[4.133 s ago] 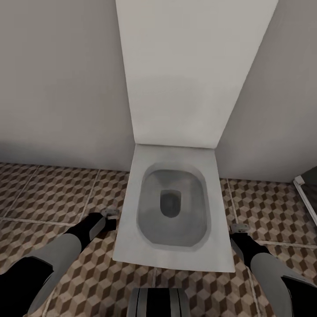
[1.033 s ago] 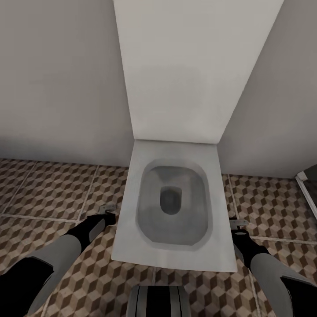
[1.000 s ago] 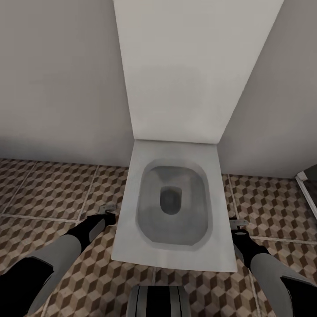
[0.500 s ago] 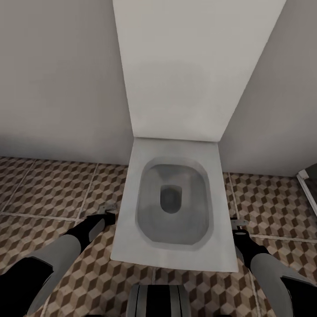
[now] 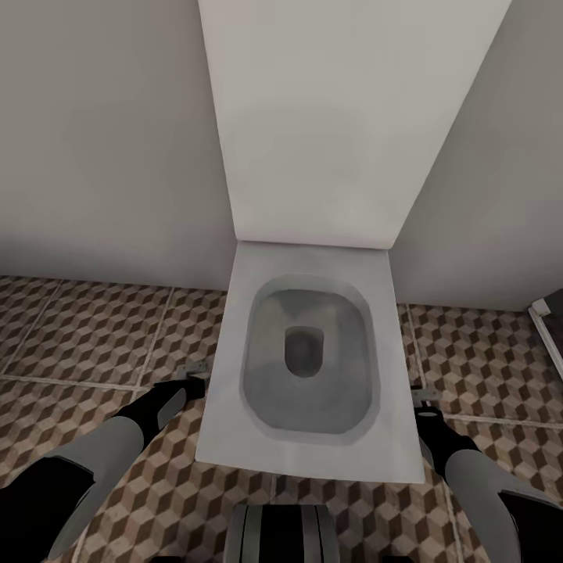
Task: Take the four mousetraps from the cabinet in the bathroom and place them on the bathroom floor. Make sure all four end up on the same floor surface, and ensure that at least two of them are either under or directly next to the same bathroom sink.
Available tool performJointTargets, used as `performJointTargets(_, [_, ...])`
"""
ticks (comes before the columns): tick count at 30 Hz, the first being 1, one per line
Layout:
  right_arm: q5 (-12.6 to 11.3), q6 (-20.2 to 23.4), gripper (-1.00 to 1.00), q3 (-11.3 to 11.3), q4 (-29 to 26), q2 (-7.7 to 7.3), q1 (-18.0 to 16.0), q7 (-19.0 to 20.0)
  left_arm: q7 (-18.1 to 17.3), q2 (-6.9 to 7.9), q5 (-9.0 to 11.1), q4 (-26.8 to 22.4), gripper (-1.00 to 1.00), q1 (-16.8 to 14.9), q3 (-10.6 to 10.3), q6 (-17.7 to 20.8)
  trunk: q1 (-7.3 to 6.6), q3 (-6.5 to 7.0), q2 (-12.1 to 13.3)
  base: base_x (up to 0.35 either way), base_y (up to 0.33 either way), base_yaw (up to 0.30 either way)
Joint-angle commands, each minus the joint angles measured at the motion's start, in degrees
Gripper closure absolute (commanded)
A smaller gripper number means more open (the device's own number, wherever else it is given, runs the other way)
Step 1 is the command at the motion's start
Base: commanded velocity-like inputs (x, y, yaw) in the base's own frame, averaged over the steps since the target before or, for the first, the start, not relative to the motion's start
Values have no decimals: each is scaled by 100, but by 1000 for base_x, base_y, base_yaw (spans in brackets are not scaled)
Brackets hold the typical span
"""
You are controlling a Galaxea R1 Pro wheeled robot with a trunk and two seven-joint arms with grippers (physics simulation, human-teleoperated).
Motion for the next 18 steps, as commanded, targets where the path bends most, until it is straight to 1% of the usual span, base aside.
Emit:
performJointTargets(1, [48,32,100,-32,-23,0,-1,15,32,6,59,-18,100,0,-47,28,-1,-3,-1,0,0,0])
performJointTargets(7, [33,24,100,-48,-57,-44,-1,15,32,6,59,-18,100,0,-48,28,-1,-3,-1,0,0,0])
performJointTargets(18, [37,23,100,-41,-60,-42,-1,15,32,6,59,-18,100,0,-49,28,-1,-3,-1,0,0,0])
